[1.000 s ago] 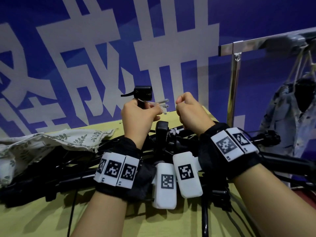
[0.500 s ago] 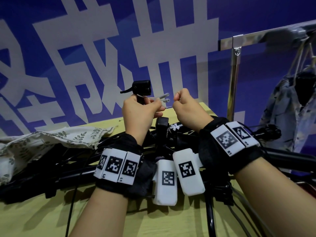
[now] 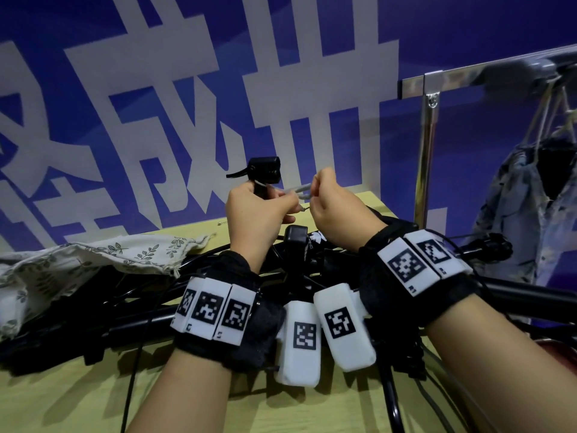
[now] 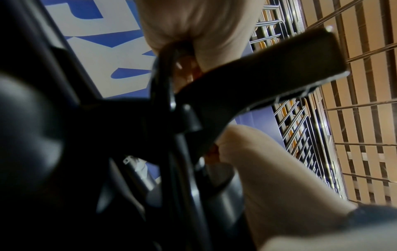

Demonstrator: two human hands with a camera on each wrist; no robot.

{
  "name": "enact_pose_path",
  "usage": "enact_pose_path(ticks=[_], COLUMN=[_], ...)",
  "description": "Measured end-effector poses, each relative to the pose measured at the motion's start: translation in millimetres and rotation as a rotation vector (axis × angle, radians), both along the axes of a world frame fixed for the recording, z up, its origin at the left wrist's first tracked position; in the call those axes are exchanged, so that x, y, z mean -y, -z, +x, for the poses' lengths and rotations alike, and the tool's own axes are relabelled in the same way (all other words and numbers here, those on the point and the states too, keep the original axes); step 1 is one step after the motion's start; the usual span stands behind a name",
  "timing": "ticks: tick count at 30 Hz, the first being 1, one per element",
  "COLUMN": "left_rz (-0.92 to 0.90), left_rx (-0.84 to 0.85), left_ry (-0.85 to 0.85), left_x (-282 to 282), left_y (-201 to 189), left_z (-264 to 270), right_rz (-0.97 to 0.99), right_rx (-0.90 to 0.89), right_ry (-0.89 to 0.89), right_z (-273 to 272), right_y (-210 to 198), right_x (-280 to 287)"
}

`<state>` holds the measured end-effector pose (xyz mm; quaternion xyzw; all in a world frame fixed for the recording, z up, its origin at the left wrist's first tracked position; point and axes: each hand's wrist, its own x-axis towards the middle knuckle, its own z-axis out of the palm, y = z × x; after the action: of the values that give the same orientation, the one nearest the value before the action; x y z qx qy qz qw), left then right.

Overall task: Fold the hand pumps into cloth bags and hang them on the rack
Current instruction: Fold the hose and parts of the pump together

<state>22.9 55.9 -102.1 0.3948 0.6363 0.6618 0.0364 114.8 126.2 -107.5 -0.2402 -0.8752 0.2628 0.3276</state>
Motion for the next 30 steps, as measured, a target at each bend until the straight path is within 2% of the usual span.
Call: enact_pose_path(ticks=[5, 9, 14, 17, 20, 24, 27, 30], left_rz=[0.025, 0.037, 0.107, 0.166, 0.173, 0.144, 0.186, 0.221], left_rx=[0.102, 0.170, 0.293, 0.292, 0.244, 0.218, 0.254, 0.283], left_ry=[0.018, 0.056, 0.119, 0.164, 0.175, 0.080, 0.085, 0.078], left_x=[-1.7, -3.2, -5.3, -4.6, -4.1, -5.3, -6.0, -6.9], left_y=[2.2, 3.6, 3.1, 0.5, 0.0, 2.9, 3.9, 3.1], left_z=[-1.8, -1.8, -0.9, 3.3, 5.1, -1.3, -1.5, -0.3], right_rz=[-0.031, 0.024, 0.042, -0.006, -0.106, -0.362, -0.542, -0.627], right_rx=[0.088, 0.104, 0.017, -0.093, -0.087, -0.114, -0.211, -0.318], right_ry=[-0.061, -0.021, -0.020, -0.040, -0.092, -0.172, -0.171, -0.193], right_z=[0.7, -0.3, 0.4, -2.1, -1.0, 2.0, 2.1, 3.3], right_y=[-1.3, -0.9, 0.4, 0.6, -0.5, -4.5, -6.0, -6.5], right_x=[2.5, 1.6, 0.6, 0.3, 3.0, 7.9, 10.1, 10.2])
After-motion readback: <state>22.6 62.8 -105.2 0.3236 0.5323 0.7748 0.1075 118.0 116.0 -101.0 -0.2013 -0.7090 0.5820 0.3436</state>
